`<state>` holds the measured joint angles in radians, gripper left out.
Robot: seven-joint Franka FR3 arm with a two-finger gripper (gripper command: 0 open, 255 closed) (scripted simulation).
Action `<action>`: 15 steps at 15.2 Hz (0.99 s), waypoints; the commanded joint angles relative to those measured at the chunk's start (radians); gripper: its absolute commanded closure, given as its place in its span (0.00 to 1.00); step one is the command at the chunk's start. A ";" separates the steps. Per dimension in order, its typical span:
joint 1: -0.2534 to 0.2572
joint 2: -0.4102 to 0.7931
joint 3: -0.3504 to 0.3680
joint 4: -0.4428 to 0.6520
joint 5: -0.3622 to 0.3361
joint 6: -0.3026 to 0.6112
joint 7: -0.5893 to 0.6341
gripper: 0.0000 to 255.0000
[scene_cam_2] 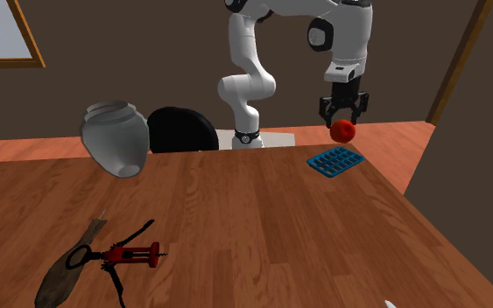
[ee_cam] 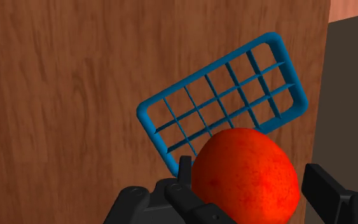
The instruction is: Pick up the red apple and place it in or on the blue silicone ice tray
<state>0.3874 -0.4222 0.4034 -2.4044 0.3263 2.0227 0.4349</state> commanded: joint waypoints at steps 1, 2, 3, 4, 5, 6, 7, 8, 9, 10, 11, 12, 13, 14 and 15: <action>0.032 -0.037 0.036 -0.019 0.028 -0.005 0.052 1.00; 0.032 -0.032 0.039 -0.029 0.030 0.009 0.051 1.00; 0.033 -0.028 0.042 -0.039 0.032 0.024 0.049 1.00; 0.033 -0.023 0.045 -0.049 0.034 0.039 0.047 1.00; 0.034 -0.017 0.048 -0.058 0.035 0.053 0.046 1.00; 0.034 -0.012 0.051 -0.067 0.037 0.068 0.045 1.00; 0.034 -0.006 0.054 -0.076 0.039 0.083 0.043 1.00; 0.034 0.001 0.057 -0.085 0.040 0.098 0.042 1.00; 0.035 0.007 0.060 -0.094 0.042 0.113 0.040 1.00; 0.035 0.014 0.063 -0.103 0.043 0.128 0.039 1.00; 0.035 0.021 0.066 -0.111 0.045 0.144 0.038 1.00; 0.035 0.029 0.069 -0.119 0.046 0.159 0.037 1.00; 0.035 0.036 0.073 -0.127 0.047 0.175 0.035 1.00; 0.035 0.045 0.076 -0.135 0.048 0.190 0.034 1.00; 0.035 0.053 0.079 -0.142 0.049 0.206 0.033 1.00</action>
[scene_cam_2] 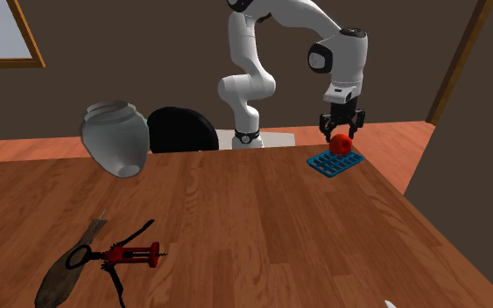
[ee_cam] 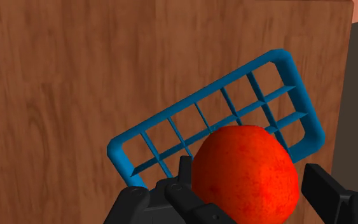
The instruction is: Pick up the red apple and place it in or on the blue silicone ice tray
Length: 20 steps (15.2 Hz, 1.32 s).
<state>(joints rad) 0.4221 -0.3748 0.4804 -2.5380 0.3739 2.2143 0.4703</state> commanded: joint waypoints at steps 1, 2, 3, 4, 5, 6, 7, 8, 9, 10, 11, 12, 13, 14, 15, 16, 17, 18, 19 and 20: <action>0.000 0.015 0.005 -0.016 0.003 0.030 -0.003 1.00; 0.000 0.024 0.009 -0.023 0.003 0.046 -0.004 1.00; 0.000 0.029 0.011 -0.027 0.004 0.056 -0.005 1.00; 0.000 0.029 0.011 -0.027 0.004 0.056 -0.005 1.00; 0.000 0.029 0.011 -0.027 0.004 0.056 -0.005 1.00; 0.000 0.029 0.011 -0.027 0.004 0.056 -0.005 1.00; 0.000 0.029 0.011 -0.027 0.004 0.056 -0.005 1.00; 0.000 0.029 0.011 -0.027 0.004 0.056 -0.005 1.00; 0.000 0.029 0.011 -0.027 0.004 0.056 -0.005 1.00; 0.000 0.029 0.011 -0.027 0.004 0.056 -0.005 1.00; 0.000 0.029 0.011 -0.027 0.004 0.056 -0.005 1.00; 0.000 0.029 0.011 -0.027 0.004 0.056 -0.005 0.00; 0.000 0.029 0.011 -0.027 0.004 0.056 -0.005 0.00; 0.000 0.029 0.011 -0.027 0.004 0.056 -0.005 0.00; 0.000 0.029 0.011 -0.027 0.004 0.056 -0.005 0.00; 0.000 0.029 0.011 -0.027 0.004 0.056 -0.005 0.00; 0.000 0.029 0.011 -0.027 0.004 0.056 -0.005 0.00; -0.001 0.005 0.000 -0.011 0.002 0.016 -0.006 0.00; -0.002 -0.017 -0.011 0.006 -0.001 -0.024 -0.007 0.00; -0.004 -0.038 -0.021 0.024 -0.005 -0.063 -0.008 0.00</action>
